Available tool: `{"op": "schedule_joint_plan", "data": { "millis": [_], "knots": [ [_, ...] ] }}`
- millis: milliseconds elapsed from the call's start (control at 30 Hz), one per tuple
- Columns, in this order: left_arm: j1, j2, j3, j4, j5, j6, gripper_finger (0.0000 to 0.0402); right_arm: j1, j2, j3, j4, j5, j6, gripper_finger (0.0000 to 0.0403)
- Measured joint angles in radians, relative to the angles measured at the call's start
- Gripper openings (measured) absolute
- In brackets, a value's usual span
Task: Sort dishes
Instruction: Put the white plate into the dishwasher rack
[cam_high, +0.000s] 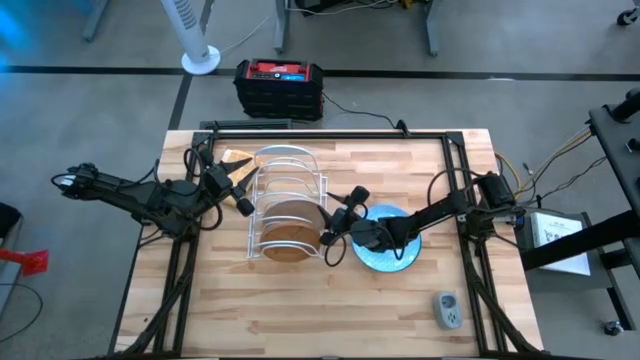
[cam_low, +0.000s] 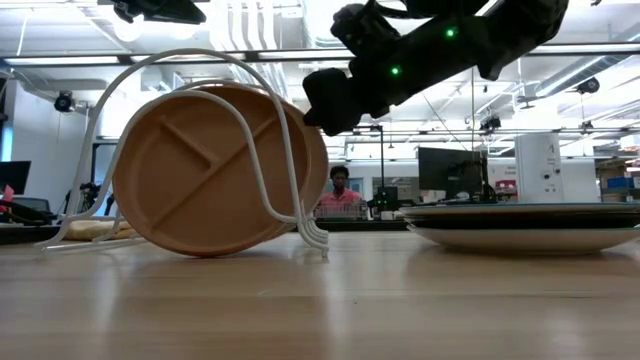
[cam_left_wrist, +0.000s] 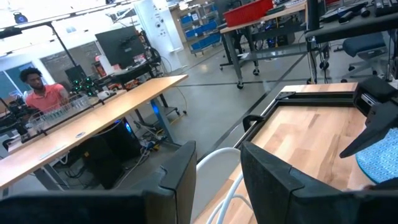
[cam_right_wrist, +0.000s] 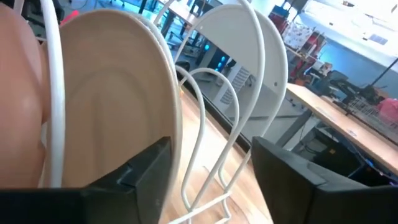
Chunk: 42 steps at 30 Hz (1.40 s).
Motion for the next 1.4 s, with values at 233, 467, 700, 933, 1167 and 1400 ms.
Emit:
{"op": "schedule_joint_plan", "data": {
  "millis": [233, 467, 700, 933, 1167, 1400],
  "knots": [
    [0.000, 0.000, 0.000, 0.000, 0.000, 0.000, 0.0116, 0.002, -0.039, 0.000, -0.148, 0.004, 0.105, 0.0260],
    [0.000, 0.001, 0.000, 0.005, -0.001, 0.000, 0.0116, 0.018, -0.086, 0.000, -0.260, 0.002, 0.188, 0.0276],
    [0.000, 0.005, 0.000, 0.007, -0.005, 0.000, 0.0116, 0.029, -0.140, 0.000, -0.387, -0.044, 0.290, 0.0262],
    [0.000, 0.009, 0.000, 0.015, -0.005, 0.000, 0.0116, -0.013, -0.127, -0.001, -0.466, -0.154, 0.391, 0.0190],
    [0.000, 0.012, 0.000, 0.023, -0.005, 0.002, 0.0116, -0.044, -0.061, -0.002, -0.455, -0.231, 0.385, 0.0101],
    [0.000, 0.013, 0.000, 0.022, -0.005, 0.003, 0.0116, -0.048, -0.024, -0.002, -0.389, -0.314, 0.363, 0.0033]
  ]
}}
